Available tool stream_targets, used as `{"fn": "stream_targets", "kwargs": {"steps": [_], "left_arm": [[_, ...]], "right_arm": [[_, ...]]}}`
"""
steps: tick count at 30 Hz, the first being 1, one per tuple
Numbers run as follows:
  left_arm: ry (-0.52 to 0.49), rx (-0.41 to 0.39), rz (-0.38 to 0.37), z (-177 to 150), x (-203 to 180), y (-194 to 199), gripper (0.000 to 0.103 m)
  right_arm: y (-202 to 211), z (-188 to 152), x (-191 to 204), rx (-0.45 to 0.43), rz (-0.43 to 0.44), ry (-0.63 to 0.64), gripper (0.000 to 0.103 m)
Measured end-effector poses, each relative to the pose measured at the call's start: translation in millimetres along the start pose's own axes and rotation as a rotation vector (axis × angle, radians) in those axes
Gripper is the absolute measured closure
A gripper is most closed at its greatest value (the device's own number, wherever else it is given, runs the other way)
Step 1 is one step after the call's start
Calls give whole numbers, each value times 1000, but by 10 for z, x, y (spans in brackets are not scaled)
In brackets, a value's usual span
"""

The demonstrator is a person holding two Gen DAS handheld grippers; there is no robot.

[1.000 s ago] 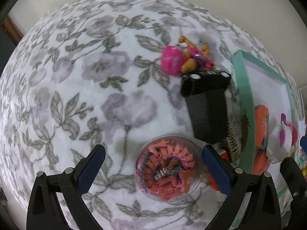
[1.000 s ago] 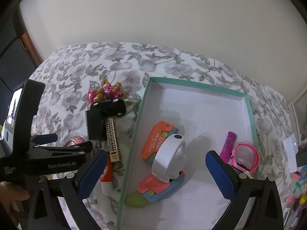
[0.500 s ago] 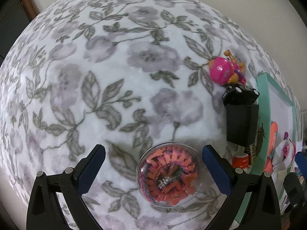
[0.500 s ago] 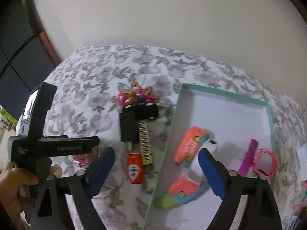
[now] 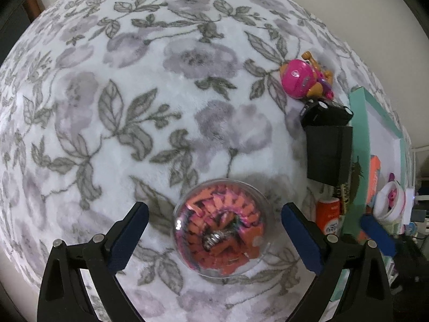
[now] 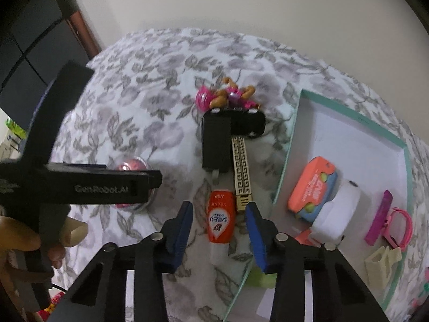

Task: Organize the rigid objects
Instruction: 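Grasp the clear ball of orange pieces with the left gripper while the right grasps the red LION bottle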

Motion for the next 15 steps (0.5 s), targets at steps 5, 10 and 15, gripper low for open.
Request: {"fn": "stream_targets", "kwargs": {"steps": [5, 10, 15], "left_arm": [[-16, 12, -16, -112, -270, -14, 19], [-33, 11, 22, -141, -340, 5, 29], [-65, 9, 41, -85, -365, 43, 30]], "right_arm": [[-116, -76, 17, 38, -1, 11, 64], [-189, -121, 48, 59, -9, 25, 65], [-260, -151, 20, 73, -27, 19, 70]]}}
Point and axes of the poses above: each gripper's, at about its wrist camera, not at the fingertips, and y roughly against the way its jaws point, x to its left, z to its top, the point moved 10 cm from there along -y, roughly the way its jaws point, and after that the axes turned 3 degrees about -z, right-handed, at the moved point
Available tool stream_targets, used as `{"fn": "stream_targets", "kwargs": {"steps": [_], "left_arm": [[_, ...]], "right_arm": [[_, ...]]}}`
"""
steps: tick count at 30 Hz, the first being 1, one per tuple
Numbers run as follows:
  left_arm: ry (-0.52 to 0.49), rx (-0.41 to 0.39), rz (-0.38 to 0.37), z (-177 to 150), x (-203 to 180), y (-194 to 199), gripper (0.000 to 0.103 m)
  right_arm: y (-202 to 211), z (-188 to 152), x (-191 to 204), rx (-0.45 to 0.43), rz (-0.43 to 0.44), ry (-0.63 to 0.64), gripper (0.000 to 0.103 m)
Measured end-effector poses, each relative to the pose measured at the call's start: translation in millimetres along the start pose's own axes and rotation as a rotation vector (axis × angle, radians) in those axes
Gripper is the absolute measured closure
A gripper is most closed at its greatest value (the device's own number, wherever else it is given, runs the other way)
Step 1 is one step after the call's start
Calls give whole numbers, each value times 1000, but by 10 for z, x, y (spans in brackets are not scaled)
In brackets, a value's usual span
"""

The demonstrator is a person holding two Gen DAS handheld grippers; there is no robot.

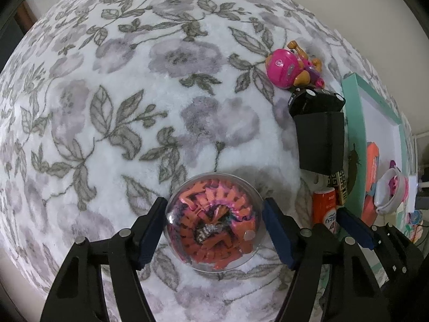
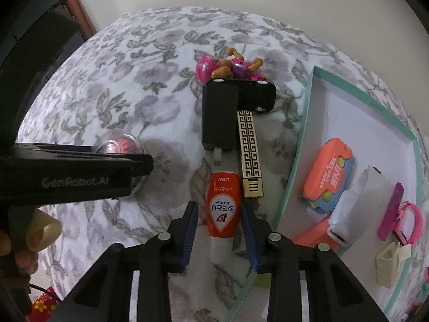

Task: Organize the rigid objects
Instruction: 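Grasp the clear ball of orange pieces with the left gripper while the right grasps the red LION bottle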

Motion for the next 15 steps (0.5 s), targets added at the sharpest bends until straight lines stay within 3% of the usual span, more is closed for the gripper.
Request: {"fn": "stream_targets", "kwargs": {"steps": [7, 15], "left_arm": [[-15, 1, 22, 78, -243, -52, 30], [-44, -5, 47, 109, -264, -162, 30]], "right_arm": [[1, 12, 49, -5, 4, 19, 72], [-152, -25, 38, 9, -32, 27, 73]]}}
Point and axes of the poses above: each gripper's, at about its wrist camera, not at the fingertips, and y roughly against the way its jaws point, x to its left, z to its top, the point moved 10 cm from there along -y, roughly the way its jaws point, and after that the axes turned 3 degrees about -z, right-handed, at the moved point
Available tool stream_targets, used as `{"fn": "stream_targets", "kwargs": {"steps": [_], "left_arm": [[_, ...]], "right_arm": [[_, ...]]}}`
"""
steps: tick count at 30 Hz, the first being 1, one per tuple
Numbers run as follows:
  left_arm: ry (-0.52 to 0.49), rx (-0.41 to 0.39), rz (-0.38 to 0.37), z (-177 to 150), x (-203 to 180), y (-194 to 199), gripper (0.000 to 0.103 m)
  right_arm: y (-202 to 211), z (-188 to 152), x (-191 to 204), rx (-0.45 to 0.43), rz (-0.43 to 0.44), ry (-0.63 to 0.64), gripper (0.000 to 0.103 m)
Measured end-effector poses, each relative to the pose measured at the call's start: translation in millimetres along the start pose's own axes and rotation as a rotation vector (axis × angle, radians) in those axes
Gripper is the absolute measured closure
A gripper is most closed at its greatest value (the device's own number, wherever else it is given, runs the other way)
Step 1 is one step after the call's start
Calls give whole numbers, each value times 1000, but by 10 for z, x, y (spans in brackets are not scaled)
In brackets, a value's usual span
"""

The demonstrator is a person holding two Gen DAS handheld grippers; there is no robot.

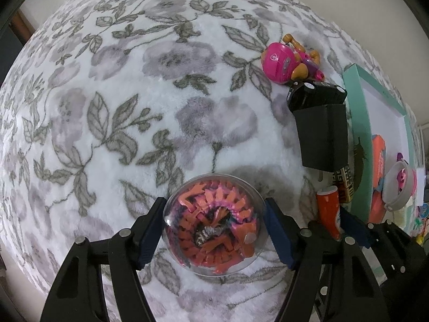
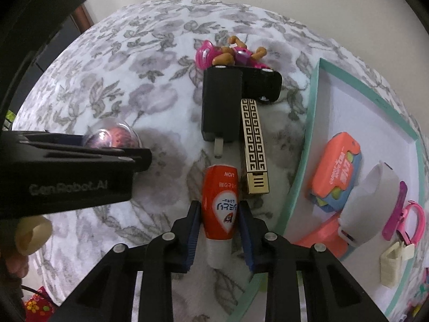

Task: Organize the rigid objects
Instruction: 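Grasp the clear ball of orange pieces with the left gripper while the right grasps the red LION bottle, then carry the ball and bottle with both grippers over the tray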

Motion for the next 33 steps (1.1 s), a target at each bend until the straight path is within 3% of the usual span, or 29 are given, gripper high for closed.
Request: {"fn": "stream_targets", "kwargs": {"steps": [14, 25, 33], "left_arm": [[-53, -13, 62, 1, -212, -71, 30], [68, -48, -70, 94, -132, 79, 31], [73, -201, -131, 338, -170, 722, 31]], "right_arm": [[18, -6, -1, -22, -5, 12, 73], [99, 54, -39, -35, 38, -27, 74], [523, 227, -139, -140, 82, -75, 75]]}}
Point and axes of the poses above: each gripper's, at about its wrist camera, not at the fingertips, and y roughly against the way its jaws point, x to its left, z to its top, the point moved 10 cm from there along -y, roughly the way its jaws point, and after that the axes turned 3 degrees about -z, right-handed, at the moved point
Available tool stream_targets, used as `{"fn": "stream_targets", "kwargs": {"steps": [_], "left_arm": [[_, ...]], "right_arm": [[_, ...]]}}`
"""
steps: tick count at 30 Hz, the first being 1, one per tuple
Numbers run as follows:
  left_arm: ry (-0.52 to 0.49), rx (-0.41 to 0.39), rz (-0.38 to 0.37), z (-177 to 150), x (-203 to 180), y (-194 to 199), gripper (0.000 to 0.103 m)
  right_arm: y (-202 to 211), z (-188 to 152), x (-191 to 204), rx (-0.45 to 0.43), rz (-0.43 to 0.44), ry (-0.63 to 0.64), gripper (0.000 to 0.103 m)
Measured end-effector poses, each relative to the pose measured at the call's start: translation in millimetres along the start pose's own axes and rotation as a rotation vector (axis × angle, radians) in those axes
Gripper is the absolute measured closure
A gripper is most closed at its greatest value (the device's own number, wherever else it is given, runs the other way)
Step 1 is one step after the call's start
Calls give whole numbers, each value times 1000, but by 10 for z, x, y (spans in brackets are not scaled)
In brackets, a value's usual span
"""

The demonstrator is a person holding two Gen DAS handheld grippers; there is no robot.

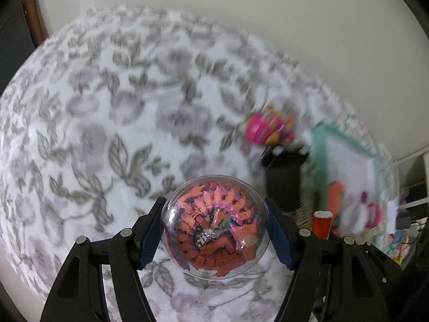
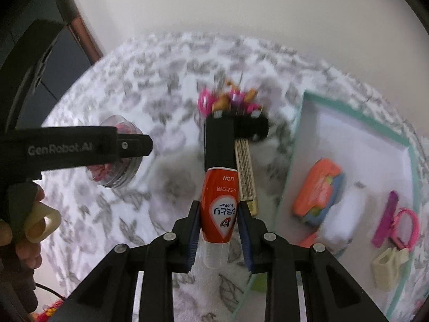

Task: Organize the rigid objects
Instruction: 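Carry the ball and bottle with both grippers over the tray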

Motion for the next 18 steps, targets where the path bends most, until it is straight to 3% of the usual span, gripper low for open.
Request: {"fn": "stream_targets", "kwargs": {"steps": [10, 18], "left_arm": [[-94, -175, -69, 334, -445, 713, 31], [-213, -211, -133, 265, -1046, 852, 31]], "right_arm": [[748, 326, -447, -174, -29, -109, 75], [1029, 320, -1000, -219, -71, -235, 75]]}}
Point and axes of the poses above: each gripper's, at about its wrist camera, not at the fingertips, and y roughly against the way its jaws point, x to its left, z to its top, the point moved 10 cm from there along -y, roughly the way its jaws point, and after that the axes turned 3 degrees about -z, right-handed, at the moved point
